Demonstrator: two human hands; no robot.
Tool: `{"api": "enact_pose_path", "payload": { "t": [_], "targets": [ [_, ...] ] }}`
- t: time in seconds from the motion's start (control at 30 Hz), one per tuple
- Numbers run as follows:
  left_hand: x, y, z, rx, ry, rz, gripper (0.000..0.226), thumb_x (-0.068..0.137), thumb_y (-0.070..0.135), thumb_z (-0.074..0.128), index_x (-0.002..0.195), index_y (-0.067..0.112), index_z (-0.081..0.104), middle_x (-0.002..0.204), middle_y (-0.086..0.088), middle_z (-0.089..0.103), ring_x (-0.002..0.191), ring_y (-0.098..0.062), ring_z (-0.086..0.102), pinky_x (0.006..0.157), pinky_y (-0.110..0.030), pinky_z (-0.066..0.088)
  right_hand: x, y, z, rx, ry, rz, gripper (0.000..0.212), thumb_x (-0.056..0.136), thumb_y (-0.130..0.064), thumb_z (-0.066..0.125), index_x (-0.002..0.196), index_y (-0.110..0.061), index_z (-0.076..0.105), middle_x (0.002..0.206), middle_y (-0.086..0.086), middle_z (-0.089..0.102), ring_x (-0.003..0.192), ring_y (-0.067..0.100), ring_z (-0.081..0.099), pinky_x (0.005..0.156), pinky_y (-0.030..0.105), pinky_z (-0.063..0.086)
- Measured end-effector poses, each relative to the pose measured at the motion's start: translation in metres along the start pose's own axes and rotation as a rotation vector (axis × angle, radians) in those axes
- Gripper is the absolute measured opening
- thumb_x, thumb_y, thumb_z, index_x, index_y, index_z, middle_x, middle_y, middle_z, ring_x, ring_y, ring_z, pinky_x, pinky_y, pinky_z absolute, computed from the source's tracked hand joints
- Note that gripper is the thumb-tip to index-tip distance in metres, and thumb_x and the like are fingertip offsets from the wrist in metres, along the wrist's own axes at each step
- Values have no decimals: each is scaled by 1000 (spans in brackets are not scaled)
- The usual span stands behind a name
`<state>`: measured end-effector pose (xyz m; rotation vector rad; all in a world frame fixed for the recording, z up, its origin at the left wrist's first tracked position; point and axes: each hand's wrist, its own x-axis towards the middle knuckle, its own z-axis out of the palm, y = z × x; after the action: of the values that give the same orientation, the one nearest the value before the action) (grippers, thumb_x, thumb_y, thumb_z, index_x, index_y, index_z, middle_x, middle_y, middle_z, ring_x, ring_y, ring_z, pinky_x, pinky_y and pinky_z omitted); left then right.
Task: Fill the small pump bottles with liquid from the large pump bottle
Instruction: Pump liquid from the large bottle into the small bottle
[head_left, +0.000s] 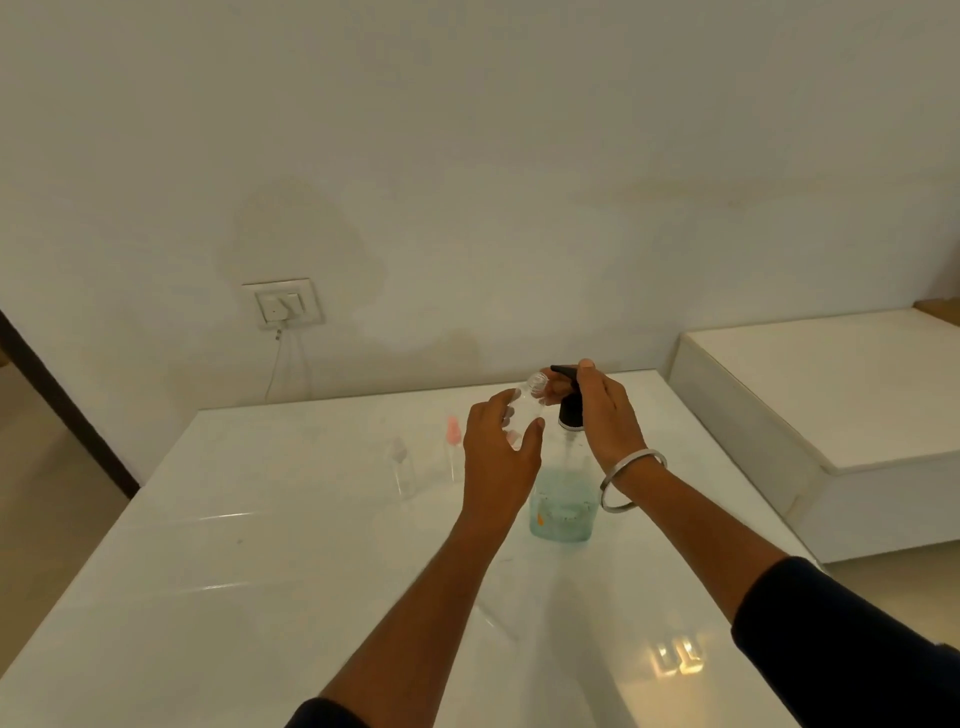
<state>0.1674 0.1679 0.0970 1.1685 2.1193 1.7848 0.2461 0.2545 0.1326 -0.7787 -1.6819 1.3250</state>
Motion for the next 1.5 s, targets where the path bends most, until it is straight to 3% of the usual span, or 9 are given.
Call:
{"api": "enact_pose_path", "payload": {
  "t": [0.13, 0.4, 0.63, 0.8, 0.87, 0.93, 1.03, 1.27, 1.5],
  "targets": [
    [-3, 4, 4, 3, 8, 35, 43, 87, 18, 64, 127, 17, 50, 119, -1, 52, 101, -3, 49, 75, 3, 36, 3, -1, -11, -54, -59, 19, 44, 100, -33, 24, 115, -13, 60, 101, 6, 63, 95, 16, 57, 71, 7, 41],
    [-2, 7, 1, -7, 17, 51, 43, 87, 18, 64, 128, 19, 50, 116, 1, 51, 99, -1, 48, 76, 4, 36, 8, 2, -15, -76, -122, 45, 42, 100, -32, 25, 121, -13, 56, 109, 8, 61, 102, 19, 55, 84, 18, 41],
    [-1, 8, 2, -18, 23, 53, 43, 88, 19, 64, 129, 20, 50, 119, 0, 52, 101, -5, 50, 77, -1, 39, 15, 6, -17, -58, -172, 55, 31, 100, -31, 29, 105, -26, 59, 104, 4, 62, 104, 20, 57, 98, 30, 42],
    [-3, 9, 3, -29, 27, 67, 43, 88, 20, 64, 129, 21, 50, 114, 6, 51, 100, -4, 50, 77, 3, 37, 21, 7, -18, -56, -244, 52, 40, 95, -40, 30, 108, -24, 65, 108, 0, 67, 106, 15, 60, 98, 26, 43],
    [-4, 9, 3, -41, 33, 75, 42, 87, 19, 64, 128, 22, 51, 112, 9, 50, 97, -1, 51, 78, 1, 39, 19, 3, -18, -42, -226, 72, 37, 99, -30, 28, 99, -27, 65, 97, -6, 67, 97, 10, 61, 90, 18, 44],
    [-5, 9, 2, -53, 39, 78, 41, 87, 19, 65, 126, 23, 52, 111, 11, 50, 97, 3, 51, 79, 0, 39, 20, 4, -18, -28, -239, 71, 39, 100, -27, 26, 103, -22, 65, 100, -4, 68, 97, 9, 62, 90, 17, 45],
    [-5, 10, 2, -64, 45, 84, 40, 87, 19, 65, 124, 23, 53, 112, 11, 51, 99, 6, 50, 80, 1, 38, 19, 5, -17, -37, -277, 60, 46, 95, -38, 29, 115, -15, 64, 113, 3, 67, 109, 15, 60, 100, 25, 43],
    [-4, 8, 4, -82, 48, 82, 41, 86, 18, 65, 125, 21, 53, 115, 6, 53, 101, -2, 52, 80, -2, 41, 22, 5, -19, -71, -293, 64, 65, 77, -62, 35, 120, -21, 61, 122, 5, 63, 117, 19, 55, 109, 39, 37],
    [-4, 3, 8, -47, 51, 78, 41, 87, 22, 66, 125, 19, 53, 117, 4, 54, 104, -5, 53, 80, -4, 41, 24, 5, -23, -56, -342, 95, 40, 98, -37, 29, 120, -23, 60, 122, -1, 64, 118, 14, 55, 110, 40, 36]
  ]
}}
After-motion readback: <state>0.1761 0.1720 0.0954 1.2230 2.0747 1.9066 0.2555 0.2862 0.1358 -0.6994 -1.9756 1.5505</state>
